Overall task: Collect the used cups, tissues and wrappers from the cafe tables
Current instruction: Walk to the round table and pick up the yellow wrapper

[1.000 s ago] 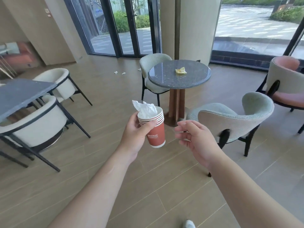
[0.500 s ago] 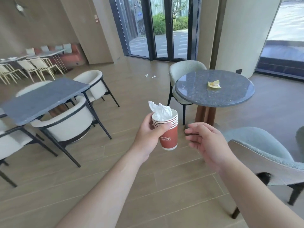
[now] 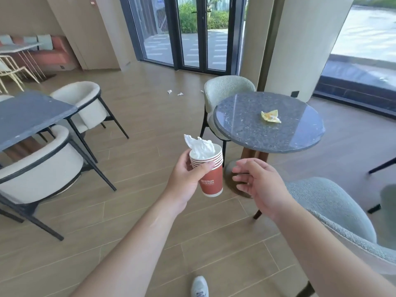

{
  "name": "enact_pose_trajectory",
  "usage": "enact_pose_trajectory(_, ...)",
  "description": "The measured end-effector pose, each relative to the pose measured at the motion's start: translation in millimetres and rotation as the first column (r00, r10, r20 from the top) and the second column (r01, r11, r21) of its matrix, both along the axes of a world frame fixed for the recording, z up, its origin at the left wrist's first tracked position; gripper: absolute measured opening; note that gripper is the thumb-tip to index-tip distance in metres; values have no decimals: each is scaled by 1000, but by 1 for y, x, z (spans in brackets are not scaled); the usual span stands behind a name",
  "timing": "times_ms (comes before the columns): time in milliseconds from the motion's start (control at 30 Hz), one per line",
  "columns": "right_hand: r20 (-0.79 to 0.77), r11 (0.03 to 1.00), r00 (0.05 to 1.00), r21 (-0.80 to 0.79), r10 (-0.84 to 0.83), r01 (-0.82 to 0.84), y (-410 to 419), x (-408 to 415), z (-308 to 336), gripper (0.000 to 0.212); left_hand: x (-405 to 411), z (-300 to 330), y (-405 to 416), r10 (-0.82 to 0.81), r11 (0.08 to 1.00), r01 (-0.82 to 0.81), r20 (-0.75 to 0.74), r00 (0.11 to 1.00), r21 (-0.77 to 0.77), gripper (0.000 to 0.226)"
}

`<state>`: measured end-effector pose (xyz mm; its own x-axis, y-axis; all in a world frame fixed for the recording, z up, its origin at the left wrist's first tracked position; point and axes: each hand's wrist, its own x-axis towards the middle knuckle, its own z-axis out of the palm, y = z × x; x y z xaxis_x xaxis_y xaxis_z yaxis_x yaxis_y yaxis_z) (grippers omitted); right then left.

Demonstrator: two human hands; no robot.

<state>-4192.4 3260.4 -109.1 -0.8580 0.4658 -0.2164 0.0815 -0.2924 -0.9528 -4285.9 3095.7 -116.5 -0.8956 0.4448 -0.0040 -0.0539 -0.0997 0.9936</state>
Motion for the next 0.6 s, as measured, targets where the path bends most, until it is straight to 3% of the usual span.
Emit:
enact_pose_trajectory(300,-44,998,998,45,-51,53,51,-144,34,17,-165,14,65,-98,994,99,-27,995,37,53)
enact_pose_trajectory(600,-3,985,987,60,-159,159,137,-211,19,15,-245,-4,153,-176,984,176,-2,984,29,55)
